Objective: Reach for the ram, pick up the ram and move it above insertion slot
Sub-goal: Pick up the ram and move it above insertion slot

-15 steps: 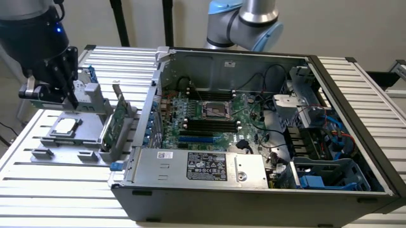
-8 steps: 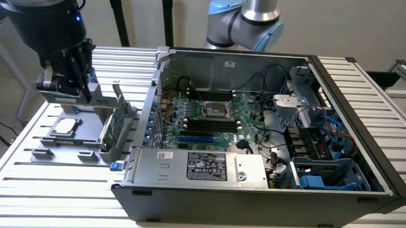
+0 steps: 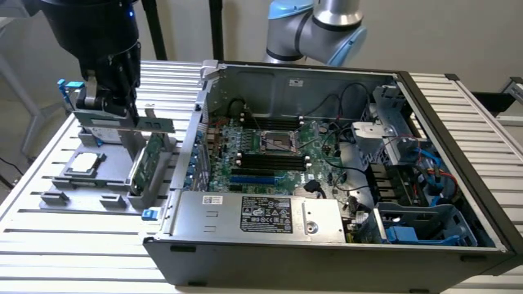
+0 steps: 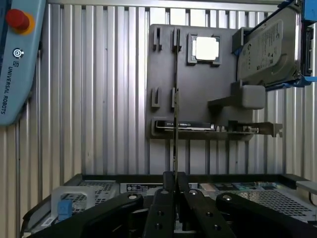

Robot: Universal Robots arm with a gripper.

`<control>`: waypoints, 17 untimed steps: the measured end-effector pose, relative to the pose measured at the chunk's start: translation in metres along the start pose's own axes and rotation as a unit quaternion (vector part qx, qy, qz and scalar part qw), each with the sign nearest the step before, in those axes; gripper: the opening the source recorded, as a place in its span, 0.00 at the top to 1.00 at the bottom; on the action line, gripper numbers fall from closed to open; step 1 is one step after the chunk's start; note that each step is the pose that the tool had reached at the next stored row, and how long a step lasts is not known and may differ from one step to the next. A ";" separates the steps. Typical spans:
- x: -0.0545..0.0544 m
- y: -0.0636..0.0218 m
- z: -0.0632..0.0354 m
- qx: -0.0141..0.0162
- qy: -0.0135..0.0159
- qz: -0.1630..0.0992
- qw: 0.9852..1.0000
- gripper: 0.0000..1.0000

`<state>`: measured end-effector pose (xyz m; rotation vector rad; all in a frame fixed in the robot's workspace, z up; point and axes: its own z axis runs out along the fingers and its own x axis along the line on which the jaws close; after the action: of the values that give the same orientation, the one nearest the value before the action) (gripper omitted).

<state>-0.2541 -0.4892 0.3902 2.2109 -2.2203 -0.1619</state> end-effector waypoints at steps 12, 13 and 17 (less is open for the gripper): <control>0.000 -0.0428 -0.0058 -0.001 -0.010 -0.009 1.000 0.86; -0.001 -0.0469 -0.0061 -0.001 -0.011 -0.010 1.000 0.86; -0.001 -0.0635 -0.0074 -0.001 -0.016 -0.012 1.000 0.86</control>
<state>-0.1902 -0.4892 0.3928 2.2508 -2.2090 -0.2002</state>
